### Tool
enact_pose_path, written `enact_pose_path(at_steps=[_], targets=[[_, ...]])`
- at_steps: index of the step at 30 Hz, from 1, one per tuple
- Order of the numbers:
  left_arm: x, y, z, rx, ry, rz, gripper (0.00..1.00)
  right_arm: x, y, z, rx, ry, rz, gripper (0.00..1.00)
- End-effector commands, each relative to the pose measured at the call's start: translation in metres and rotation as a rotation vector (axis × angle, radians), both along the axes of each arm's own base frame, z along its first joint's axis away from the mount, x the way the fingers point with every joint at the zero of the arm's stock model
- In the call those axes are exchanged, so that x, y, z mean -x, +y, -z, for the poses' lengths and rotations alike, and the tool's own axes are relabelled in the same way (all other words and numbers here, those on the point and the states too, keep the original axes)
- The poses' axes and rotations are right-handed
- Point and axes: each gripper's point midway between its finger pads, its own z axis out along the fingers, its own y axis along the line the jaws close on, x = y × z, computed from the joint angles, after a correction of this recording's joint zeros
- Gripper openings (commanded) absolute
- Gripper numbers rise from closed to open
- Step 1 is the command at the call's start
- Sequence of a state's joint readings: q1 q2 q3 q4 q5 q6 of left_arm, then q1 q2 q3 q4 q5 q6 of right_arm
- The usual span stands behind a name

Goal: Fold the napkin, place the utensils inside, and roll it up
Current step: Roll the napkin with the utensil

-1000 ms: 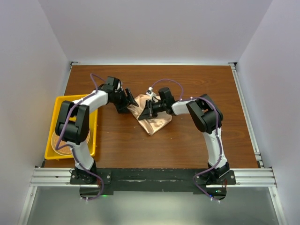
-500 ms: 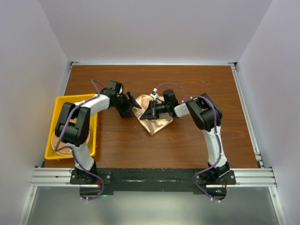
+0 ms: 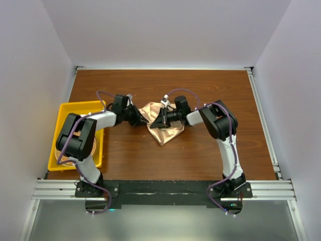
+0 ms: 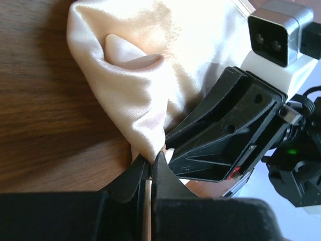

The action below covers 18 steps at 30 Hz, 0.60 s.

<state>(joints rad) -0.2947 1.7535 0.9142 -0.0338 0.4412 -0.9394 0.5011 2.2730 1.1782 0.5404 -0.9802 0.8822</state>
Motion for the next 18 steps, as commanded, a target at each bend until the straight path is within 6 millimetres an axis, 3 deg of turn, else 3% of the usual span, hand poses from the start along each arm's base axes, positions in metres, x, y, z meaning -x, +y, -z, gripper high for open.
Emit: enact_pose_path(at_steps=[1, 2, 5, 9, 10, 13, 14, 16, 17, 18], targets=[[-0.032, -0.014, -0.063, 0.130, -0.345, 0.088, 0.00, 0.010, -0.023, 0.051, 0.161, 0.117, 0.039, 0.00], [-0.032, -0.012, -0.059, 0.123, -0.332, 0.091, 0.01, 0.009, -0.026, 0.051, 0.182, 0.133, 0.040, 0.00], [-0.027, 0.006, -0.035, 0.005, -0.236, 0.069, 0.28, 0.006, -0.031, 0.054, 0.205, 0.132, 0.034, 0.00], [-0.019, 0.024, -0.036, -0.083, -0.242, 0.048, 0.38, 0.002, -0.035, 0.056, 0.221, 0.135, 0.035, 0.00], [-0.019, 0.025, -0.039, -0.080, -0.257, 0.055, 0.37, 0.002, -0.035, 0.056, 0.225, 0.140, 0.031, 0.00], [-0.017, 0.016, -0.056, -0.013, -0.329, 0.098, 0.14, -0.001, -0.033, 0.054, 0.227, 0.135, 0.030, 0.00], [-0.025, 0.009, -0.072, 0.039, -0.417, 0.108, 0.10, -0.002, -0.034, 0.054, 0.229, 0.134, 0.030, 0.00], [-0.017, -0.005, -0.080, 0.162, -0.429, 0.140, 0.01, -0.004, -0.033, 0.053, 0.237, 0.130, 0.025, 0.00], [-0.025, -0.010, -0.091, 0.208, -0.506, 0.144, 0.00, -0.004, -0.033, 0.053, 0.237, 0.127, 0.021, 0.00], [-0.021, -0.014, -0.090, 0.258, -0.484, 0.138, 0.00, -0.004, -0.033, 0.054, 0.239, 0.126, 0.017, 0.00]])
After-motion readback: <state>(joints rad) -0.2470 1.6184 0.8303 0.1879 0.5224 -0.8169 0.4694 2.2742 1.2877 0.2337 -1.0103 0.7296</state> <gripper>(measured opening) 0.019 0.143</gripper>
